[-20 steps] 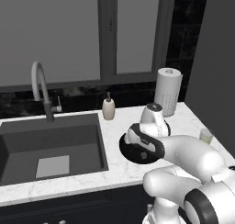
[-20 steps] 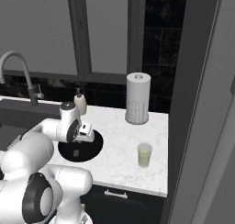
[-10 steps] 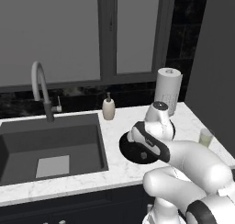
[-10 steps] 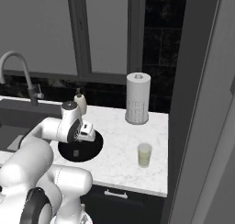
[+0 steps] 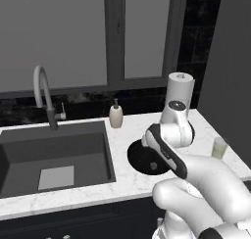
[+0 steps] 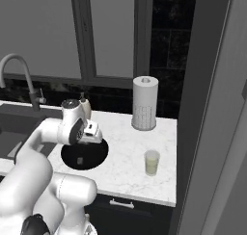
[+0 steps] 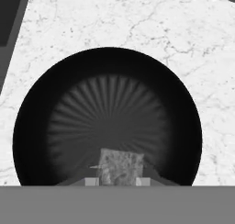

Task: Grab a lemon wedge from the fridge and one ice cube from the ice bowl, and put them in the glass of lemonade.

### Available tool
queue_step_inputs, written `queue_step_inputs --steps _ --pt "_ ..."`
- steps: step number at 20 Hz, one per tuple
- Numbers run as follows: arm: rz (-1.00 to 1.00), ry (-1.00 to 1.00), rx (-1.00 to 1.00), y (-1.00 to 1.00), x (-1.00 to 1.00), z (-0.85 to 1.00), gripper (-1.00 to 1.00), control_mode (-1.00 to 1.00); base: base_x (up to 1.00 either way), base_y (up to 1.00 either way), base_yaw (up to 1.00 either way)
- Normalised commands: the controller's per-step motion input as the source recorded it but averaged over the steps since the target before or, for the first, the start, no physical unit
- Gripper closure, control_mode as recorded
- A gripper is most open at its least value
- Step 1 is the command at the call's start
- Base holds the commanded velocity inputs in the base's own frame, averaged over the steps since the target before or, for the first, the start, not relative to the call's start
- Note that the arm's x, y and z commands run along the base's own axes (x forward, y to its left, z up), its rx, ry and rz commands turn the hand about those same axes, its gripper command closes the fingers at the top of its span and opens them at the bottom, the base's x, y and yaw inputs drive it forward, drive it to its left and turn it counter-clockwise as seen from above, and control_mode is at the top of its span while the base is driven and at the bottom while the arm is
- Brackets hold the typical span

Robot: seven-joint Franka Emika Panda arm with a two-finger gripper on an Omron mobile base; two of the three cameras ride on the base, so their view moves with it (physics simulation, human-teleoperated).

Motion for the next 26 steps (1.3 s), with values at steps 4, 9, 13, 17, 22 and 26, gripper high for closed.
queue_step_inputs --steps 4,9,13,17,22,26 --pt "0.0 0.0 -0.17 -0.67 -0.13 0.8 1.0 -1.0 0.0 0.0 0.0" --pt "-0.02 0.0 -0.07 -0.95 -0.05 0.62 1.0 -1.0 0.0 0.0 0.0" --pt "-0.08 0.0 0.0 -1.0 -0.04 0.25 1.0 -1.0 0.0 0.0 0.0" --pt "-0.13 0.05 0.0 -1.0 0.0 0.0 1.0 -1.0 0.0 0.0 0.0" --pt "-0.17 0.04 0.1 -1.0 0.0 0.0 1.0 -1.0 0.0 0.0 0.0" --pt "-0.04 0.05 0.17 -0.77 -0.01 0.0 1.0 -1.0 0.0 0.0 0.0"
